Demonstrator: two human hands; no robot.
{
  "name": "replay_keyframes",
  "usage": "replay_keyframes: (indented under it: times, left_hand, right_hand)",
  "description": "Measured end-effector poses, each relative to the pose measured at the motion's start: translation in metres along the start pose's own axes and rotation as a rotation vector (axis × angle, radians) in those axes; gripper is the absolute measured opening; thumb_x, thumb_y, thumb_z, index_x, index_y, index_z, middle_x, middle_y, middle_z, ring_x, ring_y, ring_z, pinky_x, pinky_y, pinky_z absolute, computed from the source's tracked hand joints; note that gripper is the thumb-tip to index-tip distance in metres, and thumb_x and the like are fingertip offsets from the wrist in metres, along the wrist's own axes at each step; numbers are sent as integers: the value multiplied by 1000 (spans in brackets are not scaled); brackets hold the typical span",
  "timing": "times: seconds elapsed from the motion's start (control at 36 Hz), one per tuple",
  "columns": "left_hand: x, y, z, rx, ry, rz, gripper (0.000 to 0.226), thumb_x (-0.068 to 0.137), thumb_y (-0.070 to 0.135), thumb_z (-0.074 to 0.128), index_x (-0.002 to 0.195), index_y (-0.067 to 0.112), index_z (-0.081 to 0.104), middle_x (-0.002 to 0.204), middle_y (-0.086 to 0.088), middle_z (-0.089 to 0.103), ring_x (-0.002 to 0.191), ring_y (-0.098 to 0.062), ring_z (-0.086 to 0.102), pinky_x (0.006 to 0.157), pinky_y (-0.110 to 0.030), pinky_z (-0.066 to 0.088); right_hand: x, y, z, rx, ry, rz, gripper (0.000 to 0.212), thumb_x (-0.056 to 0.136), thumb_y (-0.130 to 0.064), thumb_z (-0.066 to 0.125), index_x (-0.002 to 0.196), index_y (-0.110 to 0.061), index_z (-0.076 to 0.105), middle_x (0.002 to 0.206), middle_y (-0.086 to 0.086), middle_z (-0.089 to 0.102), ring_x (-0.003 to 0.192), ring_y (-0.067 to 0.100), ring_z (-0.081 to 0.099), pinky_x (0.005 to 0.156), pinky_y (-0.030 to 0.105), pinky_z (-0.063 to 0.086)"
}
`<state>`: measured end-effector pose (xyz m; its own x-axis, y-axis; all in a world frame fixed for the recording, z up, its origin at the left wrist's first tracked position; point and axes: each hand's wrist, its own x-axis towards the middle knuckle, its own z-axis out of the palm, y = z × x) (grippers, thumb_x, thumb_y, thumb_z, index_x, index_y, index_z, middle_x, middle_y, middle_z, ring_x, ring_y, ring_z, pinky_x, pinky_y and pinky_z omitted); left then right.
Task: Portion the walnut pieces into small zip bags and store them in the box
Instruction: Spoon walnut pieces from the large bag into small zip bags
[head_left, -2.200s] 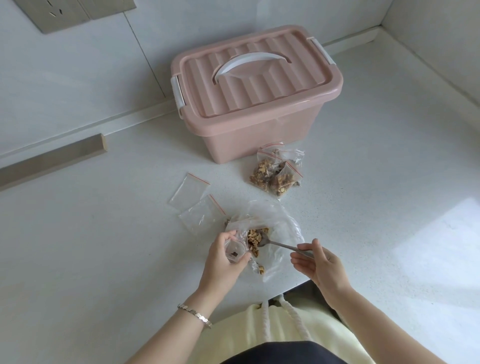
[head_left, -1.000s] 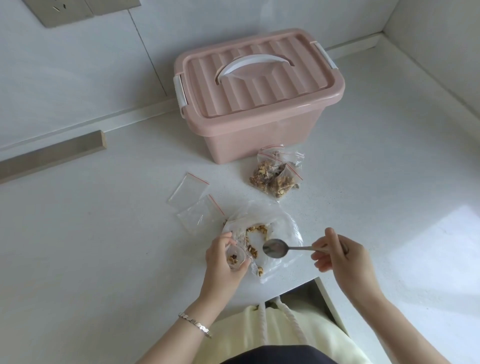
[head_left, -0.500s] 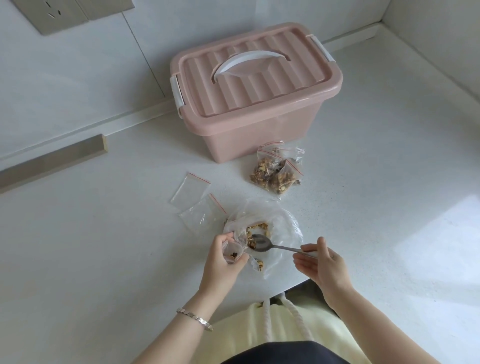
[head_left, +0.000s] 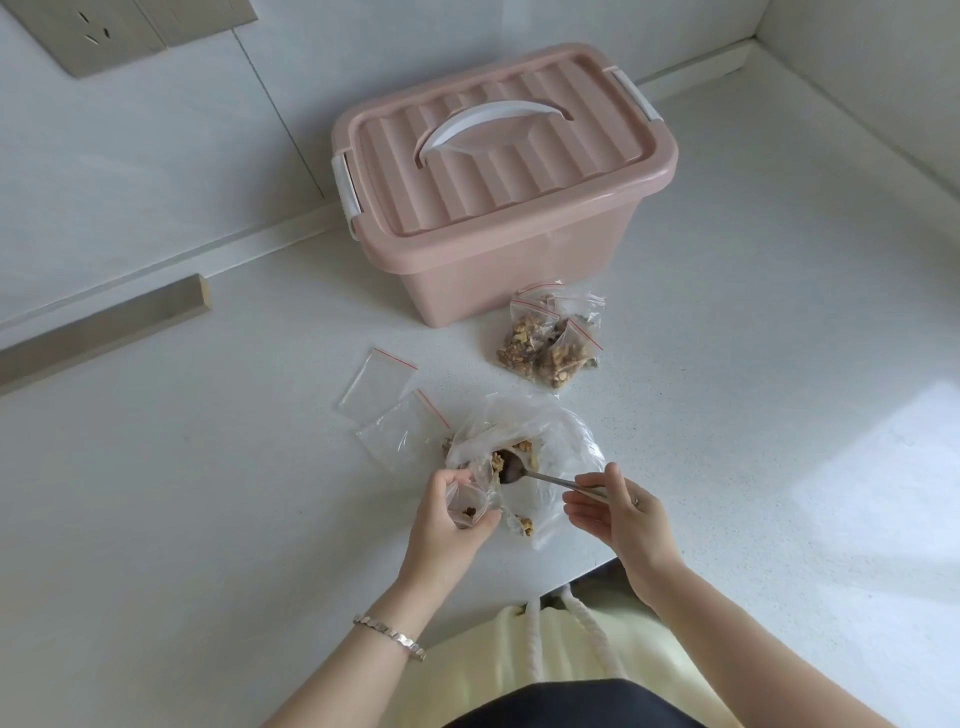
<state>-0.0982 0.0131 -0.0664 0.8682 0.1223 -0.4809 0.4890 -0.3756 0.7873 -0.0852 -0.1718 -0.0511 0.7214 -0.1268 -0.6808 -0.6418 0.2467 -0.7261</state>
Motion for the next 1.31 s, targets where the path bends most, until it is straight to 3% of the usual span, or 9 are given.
replay_keyframes:
  times: [0.19, 0.33, 0.42, 0.53, 0.72, 0.86, 0.94, 1.11, 1.31]
  left_hand:
    - [-2, 1, 1, -9, -14, 8, 34, 80, 13, 69, 102, 24, 45, 127, 10, 46, 62, 31, 43, 59, 5, 35]
    - [-4, 1, 0, -4, -32, 2, 35, 80, 15, 69, 101, 29, 45, 121, 13, 47, 70, 30, 44, 60, 3, 37]
    - [-3, -2, 0, 32, -32, 41, 35, 79, 15, 70, 98, 30, 45, 123, 11, 48, 96, 14, 47, 68, 2, 37]
    - [-3, -3, 3, 71, -26, 65, 35, 78, 15, 70, 100, 26, 44, 116, 2, 47, 109, -8, 47, 73, 3, 34]
    - [-4, 5, 6, 32, -8, 112, 42, 78, 13, 71, 90, 37, 38, 105, 11, 43, 100, 0, 47, 79, -9, 41]
    - [-4, 11, 7, 25, 0, 109, 44, 79, 15, 70, 110, 24, 40, 103, 11, 41, 99, -4, 45, 67, 5, 36]
    - [-4, 13, 7, 11, 9, 98, 48, 79, 15, 70, 117, 20, 40, 112, 6, 38, 98, -4, 45, 67, 6, 35]
    - [-5, 12, 7, 6, 19, 129, 44, 79, 13, 70, 105, 29, 38, 99, 14, 39, 101, -6, 44, 69, 4, 35]
    - [-4, 6, 3, -13, 89, 135, 41, 78, 11, 71, 93, 33, 39, 102, 7, 42, 98, -6, 46, 68, 4, 35]
  right_hand:
    - [2, -1, -23, 205, -36, 168, 42, 98, -31, 36, 91, 1, 61, 82, 22, 68, 67, 22, 66, 59, 23, 57]
    - [0, -5, -37, 187, -58, 147, 41, 98, -32, 35, 90, 0, 61, 78, 19, 69, 62, 19, 67, 57, 23, 57]
    - [-4, -13, -44, 117, -61, 93, 42, 98, -33, 34, 89, -1, 61, 77, 19, 69, 64, 21, 66, 58, 23, 57]
    - [-10, -31, -48, 23, -54, 22, 44, 97, -34, 35, 90, -1, 62, 76, 18, 70, 65, 22, 65, 59, 23, 57]
    - [-29, -62, -38, -129, -66, -147, 46, 96, -35, 36, 85, -2, 65, 73, 16, 71, 61, 20, 67, 57, 23, 57]
    - [-45, -70, -18, -258, -114, -271, 44, 94, -32, 37, 80, -2, 67, 69, 15, 71, 60, 23, 66, 58, 24, 56]
    - [-55, -68, -9, -401, -149, -374, 43, 81, -43, 42, 77, -10, 69, 69, 7, 71, 61, 20, 66, 61, 23, 55]
    - [-64, -66, -9, -570, -177, -585, 49, 76, -70, 39, 73, -30, 67, 74, -10, 70, 64, 5, 64, 63, 13, 49]
    - [-43, -64, -22, -508, 34, -510, 37, 80, -46, 41, 73, -21, 67, 64, 1, 69, 58, 12, 63, 62, 25, 53]
